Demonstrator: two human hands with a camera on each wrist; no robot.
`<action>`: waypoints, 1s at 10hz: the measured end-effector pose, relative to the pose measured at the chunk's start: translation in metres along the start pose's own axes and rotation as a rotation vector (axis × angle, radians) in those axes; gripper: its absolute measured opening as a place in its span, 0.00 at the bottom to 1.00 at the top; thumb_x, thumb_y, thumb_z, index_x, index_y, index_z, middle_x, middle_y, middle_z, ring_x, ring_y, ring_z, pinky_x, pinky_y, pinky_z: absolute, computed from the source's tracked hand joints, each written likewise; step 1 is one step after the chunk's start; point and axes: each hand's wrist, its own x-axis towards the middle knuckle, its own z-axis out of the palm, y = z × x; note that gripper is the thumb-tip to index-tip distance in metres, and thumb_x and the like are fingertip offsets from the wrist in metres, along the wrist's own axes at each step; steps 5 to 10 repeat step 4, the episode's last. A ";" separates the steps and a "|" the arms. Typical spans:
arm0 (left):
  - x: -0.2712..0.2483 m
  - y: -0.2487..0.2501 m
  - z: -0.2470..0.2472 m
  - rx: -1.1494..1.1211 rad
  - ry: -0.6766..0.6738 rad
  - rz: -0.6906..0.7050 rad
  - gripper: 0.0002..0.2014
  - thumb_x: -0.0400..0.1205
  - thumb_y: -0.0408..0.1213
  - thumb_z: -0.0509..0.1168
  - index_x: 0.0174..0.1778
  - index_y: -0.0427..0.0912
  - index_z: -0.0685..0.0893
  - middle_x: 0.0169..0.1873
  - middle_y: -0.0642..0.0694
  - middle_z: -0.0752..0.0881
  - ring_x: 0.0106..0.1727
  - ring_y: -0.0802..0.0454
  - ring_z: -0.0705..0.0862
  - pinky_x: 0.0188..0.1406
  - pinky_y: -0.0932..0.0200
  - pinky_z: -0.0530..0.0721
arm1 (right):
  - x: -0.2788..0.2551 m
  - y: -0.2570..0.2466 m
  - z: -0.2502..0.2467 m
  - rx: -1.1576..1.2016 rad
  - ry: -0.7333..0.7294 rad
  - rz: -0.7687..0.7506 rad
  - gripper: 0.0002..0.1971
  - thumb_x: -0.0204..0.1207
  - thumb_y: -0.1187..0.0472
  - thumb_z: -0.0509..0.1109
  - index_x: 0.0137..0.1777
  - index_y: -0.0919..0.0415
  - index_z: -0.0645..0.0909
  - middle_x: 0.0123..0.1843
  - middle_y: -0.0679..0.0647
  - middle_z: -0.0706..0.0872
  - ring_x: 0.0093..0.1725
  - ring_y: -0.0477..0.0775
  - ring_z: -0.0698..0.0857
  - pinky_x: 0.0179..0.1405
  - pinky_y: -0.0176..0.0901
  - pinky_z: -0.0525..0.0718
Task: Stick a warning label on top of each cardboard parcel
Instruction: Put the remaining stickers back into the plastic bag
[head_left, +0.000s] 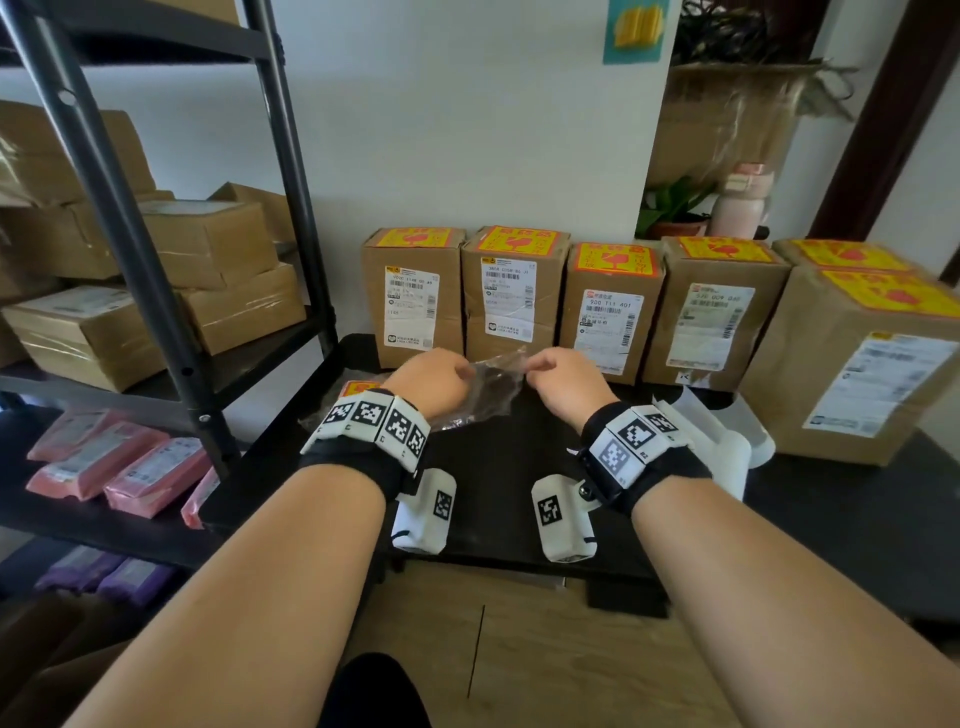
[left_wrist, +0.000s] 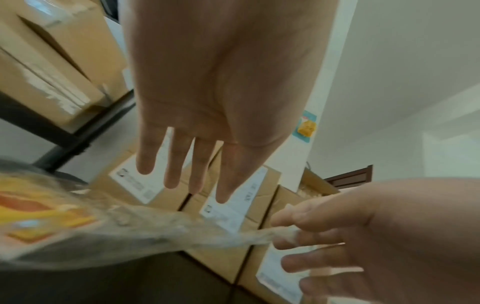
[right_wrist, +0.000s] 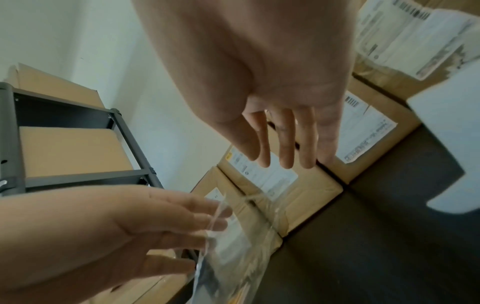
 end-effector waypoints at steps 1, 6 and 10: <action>-0.001 0.023 -0.001 -0.055 0.078 0.092 0.16 0.86 0.35 0.56 0.66 0.43 0.84 0.64 0.43 0.84 0.64 0.46 0.82 0.62 0.55 0.76 | -0.009 0.006 -0.021 0.037 0.077 0.016 0.14 0.83 0.65 0.61 0.64 0.59 0.84 0.65 0.55 0.84 0.65 0.55 0.81 0.59 0.41 0.74; -0.006 0.086 0.020 -0.068 0.066 0.199 0.24 0.85 0.37 0.60 0.79 0.44 0.70 0.77 0.44 0.73 0.77 0.46 0.71 0.73 0.55 0.68 | -0.035 0.042 -0.078 -0.107 0.117 0.077 0.13 0.82 0.61 0.64 0.63 0.60 0.84 0.63 0.56 0.85 0.65 0.57 0.82 0.63 0.48 0.78; -0.006 0.086 0.020 -0.068 0.066 0.199 0.24 0.85 0.37 0.60 0.79 0.44 0.70 0.77 0.44 0.73 0.77 0.46 0.71 0.73 0.55 0.68 | -0.035 0.042 -0.078 -0.107 0.117 0.077 0.13 0.82 0.61 0.64 0.63 0.60 0.84 0.63 0.56 0.85 0.65 0.57 0.82 0.63 0.48 0.78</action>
